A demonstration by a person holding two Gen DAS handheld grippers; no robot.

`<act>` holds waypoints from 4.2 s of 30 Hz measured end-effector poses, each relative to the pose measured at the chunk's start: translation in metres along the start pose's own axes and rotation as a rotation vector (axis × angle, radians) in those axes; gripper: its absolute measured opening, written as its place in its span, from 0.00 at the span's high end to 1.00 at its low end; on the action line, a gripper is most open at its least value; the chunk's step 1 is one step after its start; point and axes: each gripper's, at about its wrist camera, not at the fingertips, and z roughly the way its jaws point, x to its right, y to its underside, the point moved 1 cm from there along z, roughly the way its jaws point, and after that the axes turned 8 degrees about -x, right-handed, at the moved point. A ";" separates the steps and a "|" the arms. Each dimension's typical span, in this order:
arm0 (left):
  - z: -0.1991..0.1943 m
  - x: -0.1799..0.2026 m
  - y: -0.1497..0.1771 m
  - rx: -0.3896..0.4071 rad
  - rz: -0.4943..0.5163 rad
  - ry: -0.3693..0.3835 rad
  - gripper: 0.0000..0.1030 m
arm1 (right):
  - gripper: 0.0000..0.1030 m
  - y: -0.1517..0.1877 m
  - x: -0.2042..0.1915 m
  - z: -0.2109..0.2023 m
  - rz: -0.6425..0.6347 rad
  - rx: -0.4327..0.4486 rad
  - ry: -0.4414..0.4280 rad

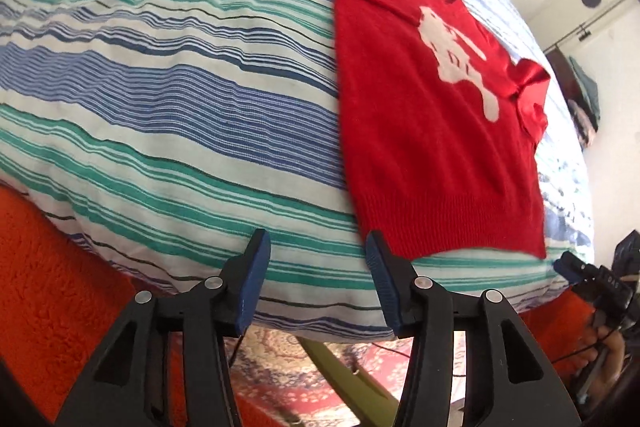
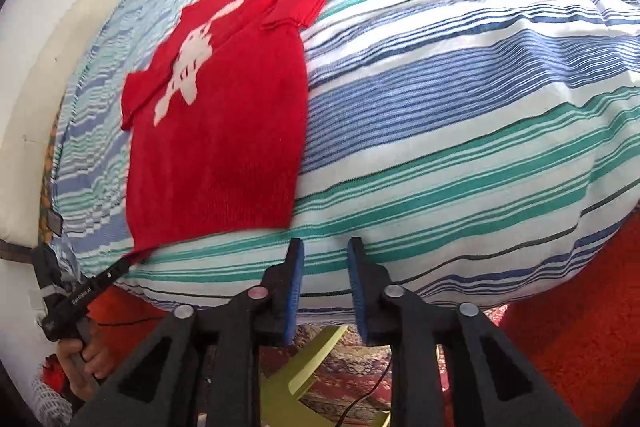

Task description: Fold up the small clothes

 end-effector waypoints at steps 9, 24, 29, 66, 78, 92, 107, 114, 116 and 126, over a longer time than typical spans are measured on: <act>0.048 0.032 -0.020 -0.143 0.088 0.090 0.95 | 0.56 -0.036 -0.005 0.053 -0.014 -0.060 -0.180; 0.032 0.030 0.001 -0.071 0.168 -0.199 0.99 | 0.97 -0.013 0.000 0.041 -0.104 -0.095 0.052; 0.043 0.032 0.000 -0.073 0.179 -0.227 0.98 | 0.97 -0.009 0.001 0.045 -0.125 -0.073 0.089; 0.054 0.069 0.012 -0.019 0.264 -0.360 0.94 | 0.96 0.003 -0.015 0.042 -0.223 -0.002 0.190; 0.040 0.077 0.032 -0.035 0.276 -0.409 0.41 | 0.87 0.009 -0.021 0.035 -0.237 -0.003 0.229; -0.058 0.024 0.032 0.159 0.024 -0.480 0.15 | 0.46 -0.031 -0.027 -0.068 -0.435 0.156 0.385; -0.048 -0.009 0.015 0.139 -0.080 -0.548 0.16 | 0.79 -0.153 -0.073 0.086 -0.895 0.100 0.429; -0.039 -0.016 0.010 0.094 -0.127 -0.546 0.15 | 0.93 -0.218 0.026 -0.043 -0.374 0.386 0.170; -0.035 -0.015 0.008 0.078 -0.134 -0.551 0.16 | 0.93 -0.237 0.073 -0.080 -0.225 0.442 0.144; -0.024 -0.002 0.007 0.045 -0.100 -0.639 0.15 | 0.94 -0.287 0.215 -0.122 0.172 0.464 0.162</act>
